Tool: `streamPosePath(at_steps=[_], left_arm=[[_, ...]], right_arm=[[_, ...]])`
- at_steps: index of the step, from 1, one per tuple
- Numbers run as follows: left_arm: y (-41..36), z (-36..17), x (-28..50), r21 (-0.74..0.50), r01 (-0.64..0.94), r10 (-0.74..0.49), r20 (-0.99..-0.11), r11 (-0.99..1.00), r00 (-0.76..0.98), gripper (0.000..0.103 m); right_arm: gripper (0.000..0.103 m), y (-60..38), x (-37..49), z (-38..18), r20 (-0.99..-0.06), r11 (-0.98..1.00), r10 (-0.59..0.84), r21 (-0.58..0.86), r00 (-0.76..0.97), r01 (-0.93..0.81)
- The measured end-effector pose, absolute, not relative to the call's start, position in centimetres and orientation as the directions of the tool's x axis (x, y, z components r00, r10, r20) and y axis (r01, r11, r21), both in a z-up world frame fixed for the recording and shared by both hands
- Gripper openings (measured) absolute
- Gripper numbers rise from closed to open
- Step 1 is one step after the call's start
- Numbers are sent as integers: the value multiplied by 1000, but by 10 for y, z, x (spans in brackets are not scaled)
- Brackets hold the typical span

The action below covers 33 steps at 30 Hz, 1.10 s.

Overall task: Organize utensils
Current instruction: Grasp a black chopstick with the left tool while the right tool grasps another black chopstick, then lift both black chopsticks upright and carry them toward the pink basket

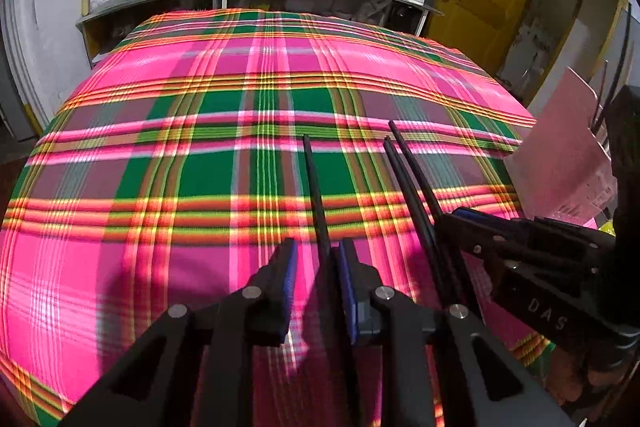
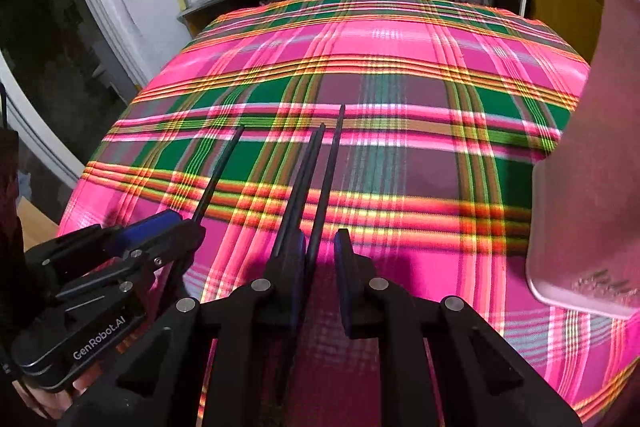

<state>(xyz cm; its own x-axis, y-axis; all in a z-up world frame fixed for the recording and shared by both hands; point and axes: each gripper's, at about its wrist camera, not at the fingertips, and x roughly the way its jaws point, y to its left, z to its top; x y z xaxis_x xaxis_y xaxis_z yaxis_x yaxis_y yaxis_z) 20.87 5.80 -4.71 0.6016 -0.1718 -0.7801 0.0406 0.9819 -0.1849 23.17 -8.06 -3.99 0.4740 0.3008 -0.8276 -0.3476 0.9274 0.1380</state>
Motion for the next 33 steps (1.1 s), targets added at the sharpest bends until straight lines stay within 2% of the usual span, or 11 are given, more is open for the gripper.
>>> streamPosePath(at_steps=[6, 9, 11, 17, 27, 33], left_arm=[[51, -46, 219, -139, 47, -139, -785, 989, 604, 21], [50, -46, 225, -133, 47, -135, -788, 990, 601, 11], [53, -45, 228, -156, 48, -154, -793, 987, 590, 8], [55, -29, 220, -192, 61, -189, -774, 980, 605, 7], [61, 33, 177, -232, 89, -227, -683, 969, 694, 5], [57, 58, 159, -217, 116, -232, -650, 969, 724, 5]], right_arm=[[12, -73, 242, -41, -830, 930, 279, 108, 484, -350], [8, -72, 245, -41, -831, 929, 280, 107, 481, -355], [8, -74, 245, -40, -830, 927, 293, 125, 474, -353], [6, -83, 234, -22, -802, 918, 336, 159, 494, -364], [6, -96, 196, 33, -720, 902, 393, 182, 571, -392], [6, -107, 172, 58, -678, 898, 409, 183, 610, -400]])
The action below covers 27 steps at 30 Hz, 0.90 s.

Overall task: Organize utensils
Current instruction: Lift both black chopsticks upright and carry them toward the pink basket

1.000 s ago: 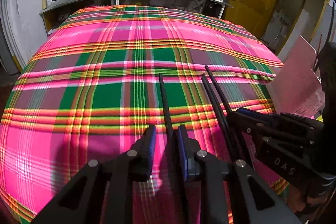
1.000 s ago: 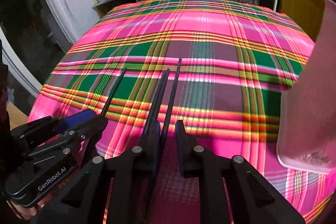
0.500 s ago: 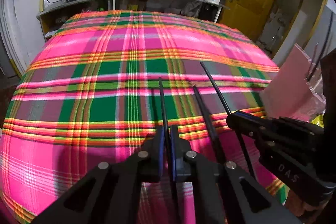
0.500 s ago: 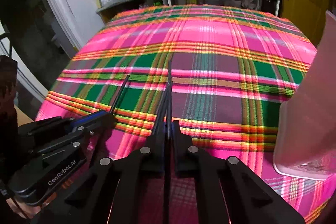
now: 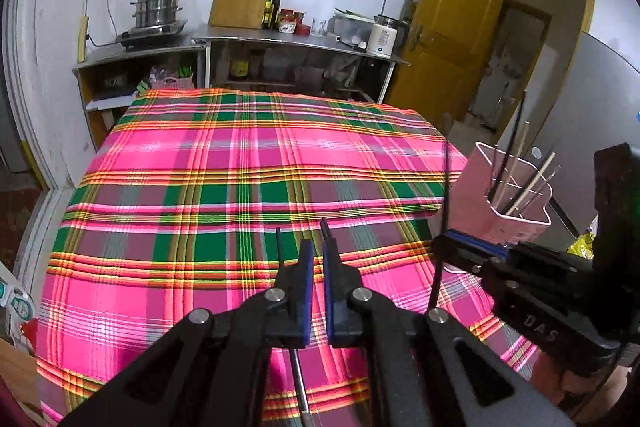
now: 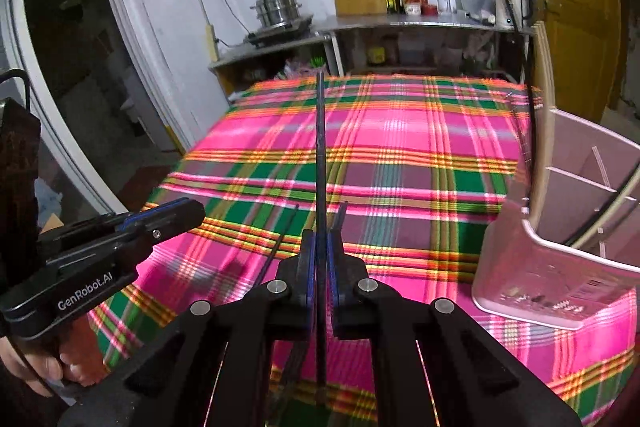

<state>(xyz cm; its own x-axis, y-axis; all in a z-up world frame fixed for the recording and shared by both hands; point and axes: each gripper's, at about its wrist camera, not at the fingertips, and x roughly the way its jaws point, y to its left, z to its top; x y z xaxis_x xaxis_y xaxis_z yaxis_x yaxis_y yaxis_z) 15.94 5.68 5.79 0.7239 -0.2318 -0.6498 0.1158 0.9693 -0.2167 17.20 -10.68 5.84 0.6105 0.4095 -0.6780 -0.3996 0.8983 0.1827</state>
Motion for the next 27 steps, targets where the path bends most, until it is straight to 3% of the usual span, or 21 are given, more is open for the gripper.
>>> streamPosePath(at_steps=[4, 8, 16, 22, 24, 27], left_arm=[[56, 40, 167, -226, 133, -255, -688, 965, 679, 6], [57, -3, 192, -182, 82, -194, -768, 980, 610, 15], [46, -43, 231, -153, 68, -166, -835, 986, 524, 15], [38, -42, 236, -107, 77, -132, -835, 991, 535, 15], [39, -42, 236, -107, 76, -131, -838, 991, 530, 6], [43, -38, 232, -128, 72, -147, -831, 989, 537, 6]], right_arm=[[6, -115, 165, 64, -670, 902, 407, 191, 621, -386], [6, -116, 164, 65, -669, 903, 407, 191, 622, -386], [6, -116, 170, 65, -673, 900, 406, 180, 618, -396], [6, -116, 171, 62, -677, 902, 403, 181, 616, -392], [6, -117, 172, 62, -677, 902, 403, 181, 616, -392], [6, -117, 172, 62, -676, 902, 403, 181, 617, -391]])
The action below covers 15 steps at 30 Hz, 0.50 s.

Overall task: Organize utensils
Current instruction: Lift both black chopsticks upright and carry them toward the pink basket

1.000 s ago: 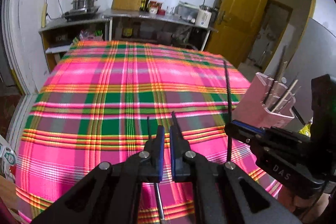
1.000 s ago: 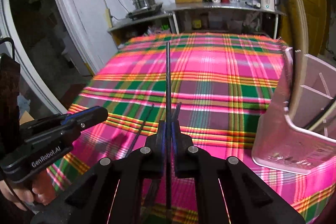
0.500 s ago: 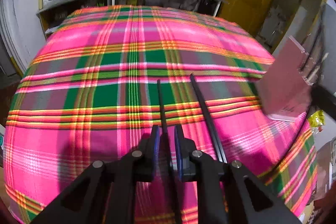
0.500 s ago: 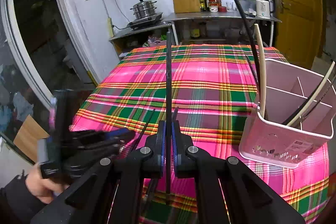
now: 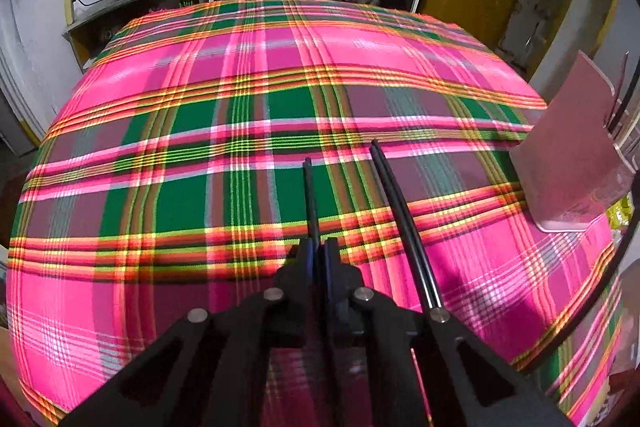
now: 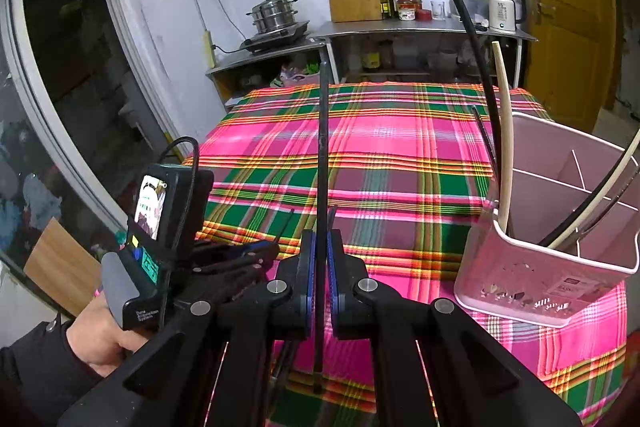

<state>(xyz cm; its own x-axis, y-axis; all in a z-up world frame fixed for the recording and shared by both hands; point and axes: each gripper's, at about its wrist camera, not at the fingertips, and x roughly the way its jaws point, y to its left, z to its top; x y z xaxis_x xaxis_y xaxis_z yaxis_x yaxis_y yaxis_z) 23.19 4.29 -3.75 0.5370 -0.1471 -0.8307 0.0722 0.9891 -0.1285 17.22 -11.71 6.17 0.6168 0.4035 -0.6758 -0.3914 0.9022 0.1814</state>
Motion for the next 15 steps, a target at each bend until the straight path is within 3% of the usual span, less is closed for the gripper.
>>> streamPosePath(at_steps=[15], left_arm=[[60, 43, 180, -214, 101, -225, -703, 972, 675, 6]], right_arm=[[6, -124, 157, 74, -649, 907, 401, 180, 647, -381]])
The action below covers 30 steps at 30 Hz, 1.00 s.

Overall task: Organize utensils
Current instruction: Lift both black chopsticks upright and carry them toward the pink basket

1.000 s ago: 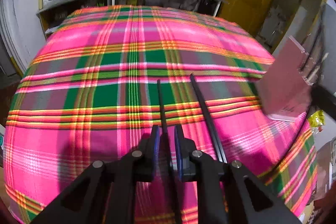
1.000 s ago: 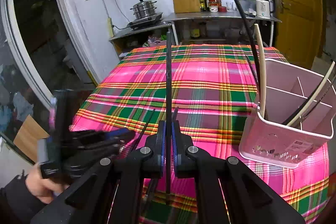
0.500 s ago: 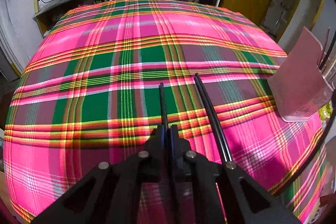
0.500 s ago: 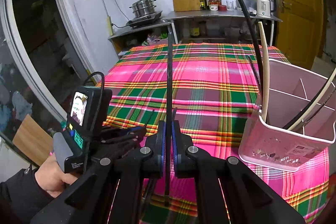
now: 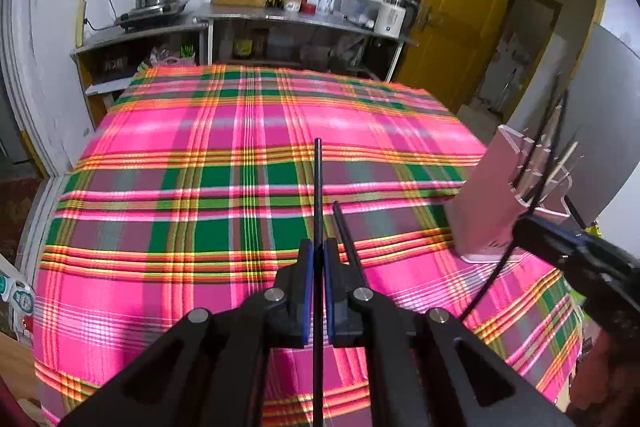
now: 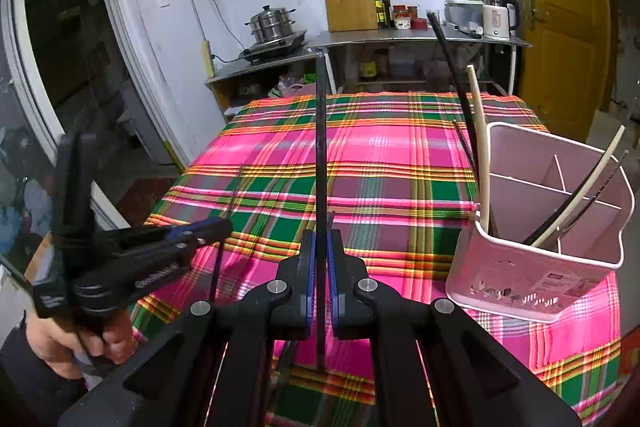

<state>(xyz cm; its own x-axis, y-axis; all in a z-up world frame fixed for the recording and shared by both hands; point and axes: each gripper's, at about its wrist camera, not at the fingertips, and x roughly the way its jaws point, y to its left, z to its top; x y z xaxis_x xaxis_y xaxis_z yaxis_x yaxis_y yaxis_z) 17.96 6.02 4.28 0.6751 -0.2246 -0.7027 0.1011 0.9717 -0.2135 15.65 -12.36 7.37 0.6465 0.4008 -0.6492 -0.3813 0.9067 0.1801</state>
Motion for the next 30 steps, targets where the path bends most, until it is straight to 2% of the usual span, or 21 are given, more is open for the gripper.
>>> streamPosePath(at_steps=[16, 30], left_arm=[[60, 93, 139, -250, 148, -276, -617, 957, 737, 6], [26, 126, 126, -264, 257, -365, -567, 930, 739, 6]], right_arm=[[6, -132, 136, 96, -611, 909, 403, 179, 681, -377], [6, -165, 118, 121, -570, 921, 386, 186, 725, -343]])
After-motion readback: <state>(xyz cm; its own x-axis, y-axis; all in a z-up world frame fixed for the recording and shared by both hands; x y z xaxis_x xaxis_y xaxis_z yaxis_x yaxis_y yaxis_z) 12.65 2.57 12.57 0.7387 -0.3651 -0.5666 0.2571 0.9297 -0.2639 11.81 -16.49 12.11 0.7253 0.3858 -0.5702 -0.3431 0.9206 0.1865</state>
